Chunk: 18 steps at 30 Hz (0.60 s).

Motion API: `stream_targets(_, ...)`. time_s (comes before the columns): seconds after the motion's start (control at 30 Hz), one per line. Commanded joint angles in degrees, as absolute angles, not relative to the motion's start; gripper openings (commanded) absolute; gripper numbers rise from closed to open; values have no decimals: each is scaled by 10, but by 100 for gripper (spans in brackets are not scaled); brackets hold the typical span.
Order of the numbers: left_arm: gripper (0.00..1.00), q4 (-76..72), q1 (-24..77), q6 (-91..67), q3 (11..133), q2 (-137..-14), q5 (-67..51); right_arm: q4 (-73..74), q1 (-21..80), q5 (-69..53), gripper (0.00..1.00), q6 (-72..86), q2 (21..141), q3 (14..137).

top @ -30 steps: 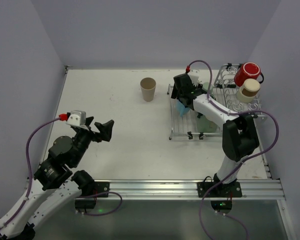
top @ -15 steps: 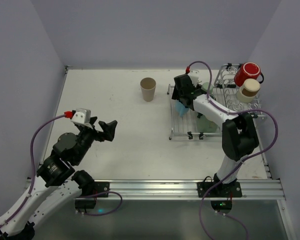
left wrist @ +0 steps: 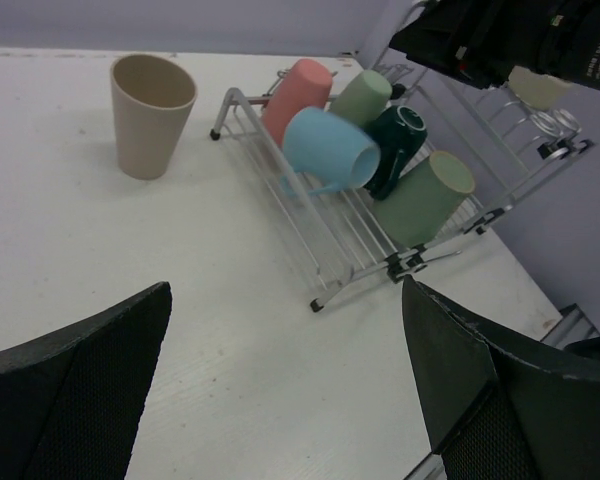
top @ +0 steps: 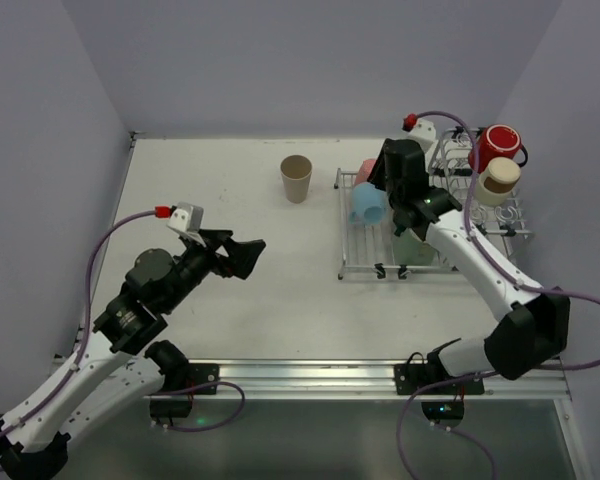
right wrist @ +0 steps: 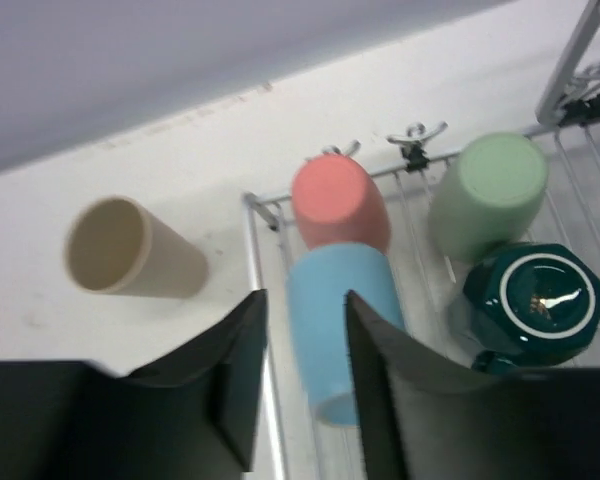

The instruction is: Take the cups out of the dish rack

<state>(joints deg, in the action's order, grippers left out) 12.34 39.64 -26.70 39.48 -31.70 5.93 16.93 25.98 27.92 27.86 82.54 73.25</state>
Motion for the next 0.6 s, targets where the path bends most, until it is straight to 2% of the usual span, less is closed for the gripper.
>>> stream_targets(0.0,100,24,392,-322,385,-344,-13,104,264,228,30,319,761,711)
stream_targets(0.17,97,-105,393,-363,356,-401,-38,62,265,167,28,361,711,676)
stream_targets(0.3,96,-125,393,-390,346,-456,-48,111,264,188,30,338,729,679)
stream_targets(0.43,96,-127,393,-374,331,-440,-47,118,269,196,35,329,728,625)
stream_targets(0.53,96,-101,393,-363,330,-421,-14,133,271,216,49,347,737,592)
stream_targets(0.57,96,-94,393,-362,330,-418,-14,138,274,218,65,366,741,580)
